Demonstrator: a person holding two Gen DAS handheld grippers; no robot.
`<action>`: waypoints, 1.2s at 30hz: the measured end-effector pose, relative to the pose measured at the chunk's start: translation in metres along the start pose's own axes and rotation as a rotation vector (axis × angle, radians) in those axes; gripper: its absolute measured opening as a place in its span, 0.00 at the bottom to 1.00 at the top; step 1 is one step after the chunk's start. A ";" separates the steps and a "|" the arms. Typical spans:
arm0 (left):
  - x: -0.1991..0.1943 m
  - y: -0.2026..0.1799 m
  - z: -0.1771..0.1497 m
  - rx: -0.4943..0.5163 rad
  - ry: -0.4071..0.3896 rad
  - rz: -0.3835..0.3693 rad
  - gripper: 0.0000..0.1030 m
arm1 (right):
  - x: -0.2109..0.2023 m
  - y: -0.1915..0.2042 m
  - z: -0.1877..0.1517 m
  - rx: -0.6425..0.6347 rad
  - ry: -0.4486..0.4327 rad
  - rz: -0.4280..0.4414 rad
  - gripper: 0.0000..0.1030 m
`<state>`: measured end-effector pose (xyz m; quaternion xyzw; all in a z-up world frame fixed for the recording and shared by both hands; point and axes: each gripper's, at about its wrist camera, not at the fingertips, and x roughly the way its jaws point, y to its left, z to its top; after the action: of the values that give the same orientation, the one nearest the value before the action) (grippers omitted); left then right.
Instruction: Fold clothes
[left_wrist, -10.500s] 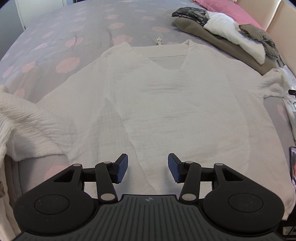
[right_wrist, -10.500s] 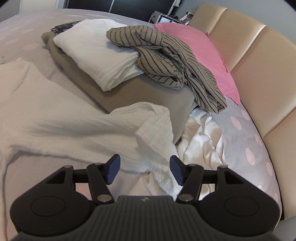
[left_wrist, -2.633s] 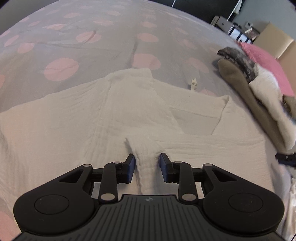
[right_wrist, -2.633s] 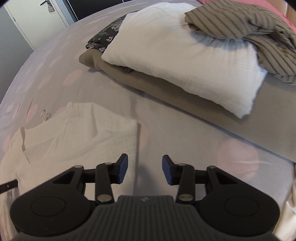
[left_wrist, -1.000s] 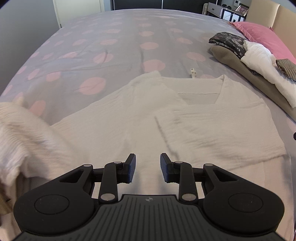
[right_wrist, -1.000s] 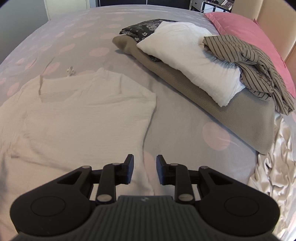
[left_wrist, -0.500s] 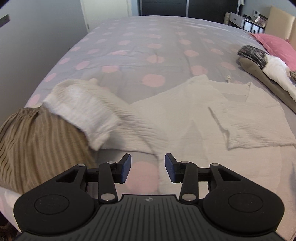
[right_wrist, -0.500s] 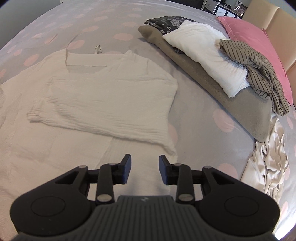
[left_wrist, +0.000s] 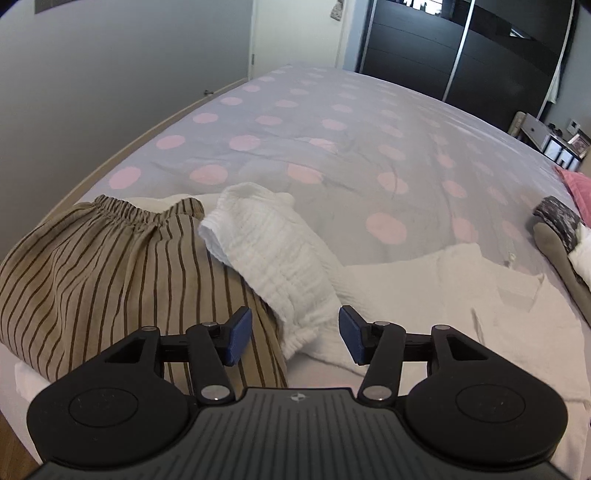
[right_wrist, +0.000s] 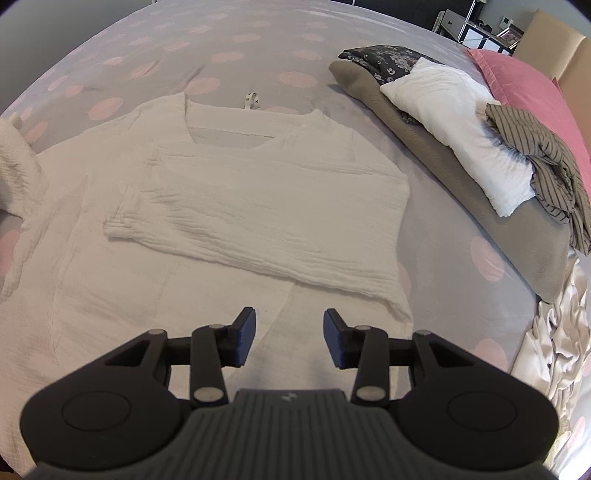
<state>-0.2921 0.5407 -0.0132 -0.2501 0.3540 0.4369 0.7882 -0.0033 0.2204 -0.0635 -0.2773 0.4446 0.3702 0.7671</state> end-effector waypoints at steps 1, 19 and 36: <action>0.005 0.002 0.003 -0.009 0.001 0.009 0.52 | 0.002 0.001 0.002 0.000 0.002 0.003 0.43; -0.005 -0.054 0.018 0.137 -0.124 -0.118 0.02 | 0.012 -0.007 0.005 0.023 0.038 0.034 0.43; -0.027 -0.250 -0.042 0.519 0.092 -0.527 0.01 | 0.002 -0.032 -0.001 0.078 0.017 0.051 0.43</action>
<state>-0.0997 0.3740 0.0030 -0.1438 0.4113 0.1031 0.8942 0.0232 0.2015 -0.0631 -0.2388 0.4722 0.3696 0.7638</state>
